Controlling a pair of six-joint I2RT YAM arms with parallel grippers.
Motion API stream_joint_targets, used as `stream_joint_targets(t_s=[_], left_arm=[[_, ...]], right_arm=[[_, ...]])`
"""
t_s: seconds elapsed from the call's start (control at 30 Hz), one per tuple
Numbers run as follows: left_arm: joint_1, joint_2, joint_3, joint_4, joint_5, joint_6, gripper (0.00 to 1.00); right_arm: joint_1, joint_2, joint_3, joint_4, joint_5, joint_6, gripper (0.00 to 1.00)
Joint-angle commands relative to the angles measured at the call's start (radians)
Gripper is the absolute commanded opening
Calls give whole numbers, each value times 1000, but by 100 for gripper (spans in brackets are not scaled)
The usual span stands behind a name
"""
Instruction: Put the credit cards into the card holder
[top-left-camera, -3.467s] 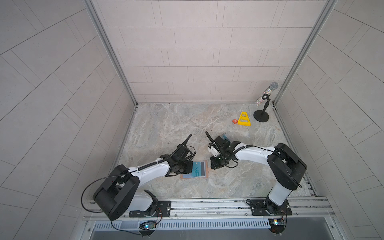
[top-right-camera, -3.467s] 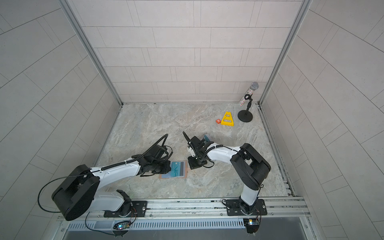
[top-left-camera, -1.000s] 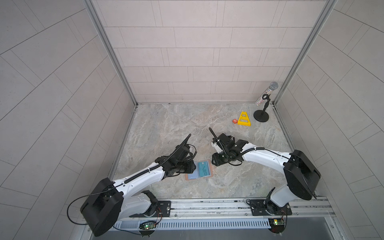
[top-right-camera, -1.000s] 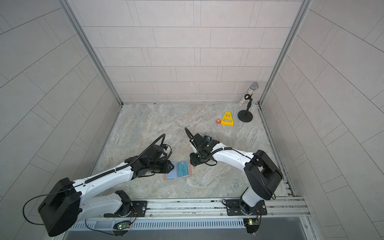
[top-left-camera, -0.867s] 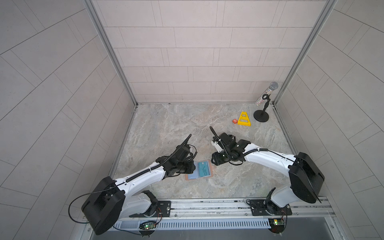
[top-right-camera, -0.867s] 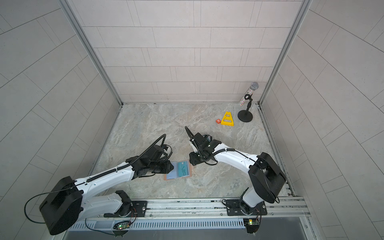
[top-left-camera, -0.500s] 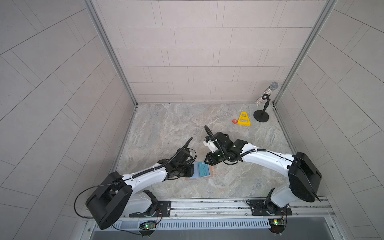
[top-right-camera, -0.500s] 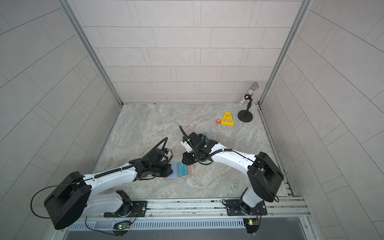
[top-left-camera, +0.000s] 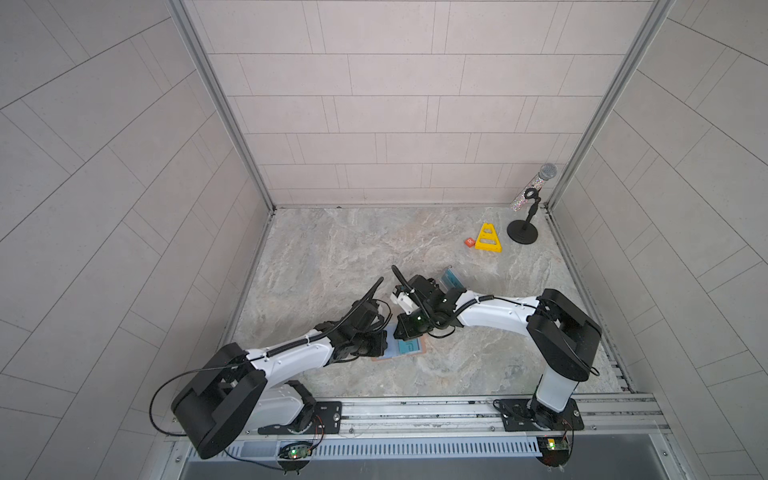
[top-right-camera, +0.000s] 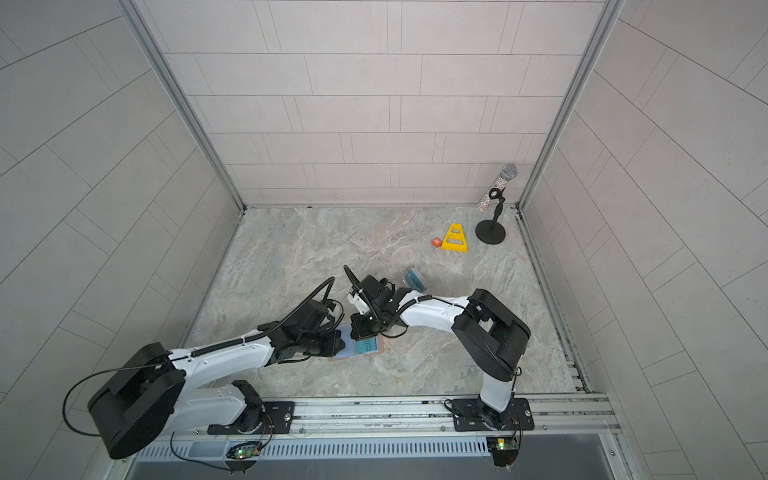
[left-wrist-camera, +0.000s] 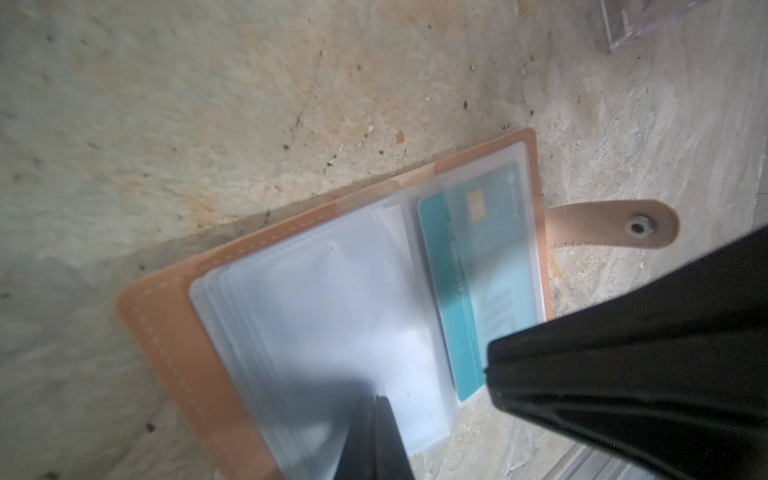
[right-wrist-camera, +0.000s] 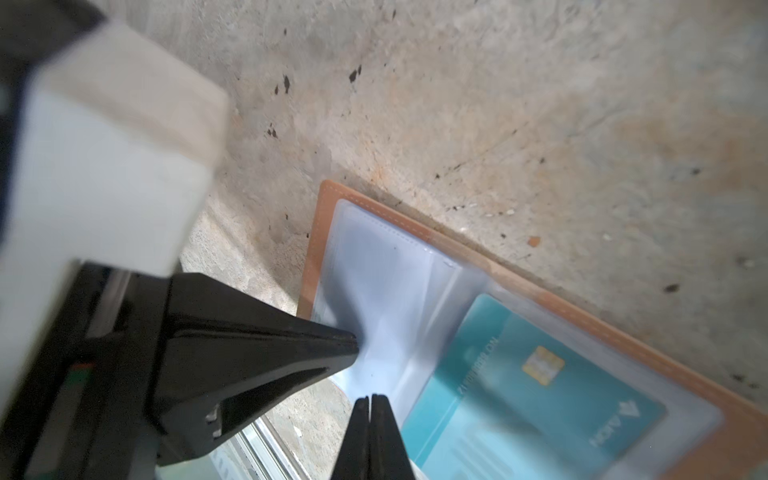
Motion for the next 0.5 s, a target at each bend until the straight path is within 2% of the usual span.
stream_joint_targets(t_s=[0.0, 0.47], left_arm=[[-1, 15, -17, -1, -16, -3, 1], [-1, 19, -29, -26, -37, 0, 0]], right_arm=[[12, 29, 8, 28, -6, 35, 5], [20, 89, 20, -57, 130, 20, 3]])
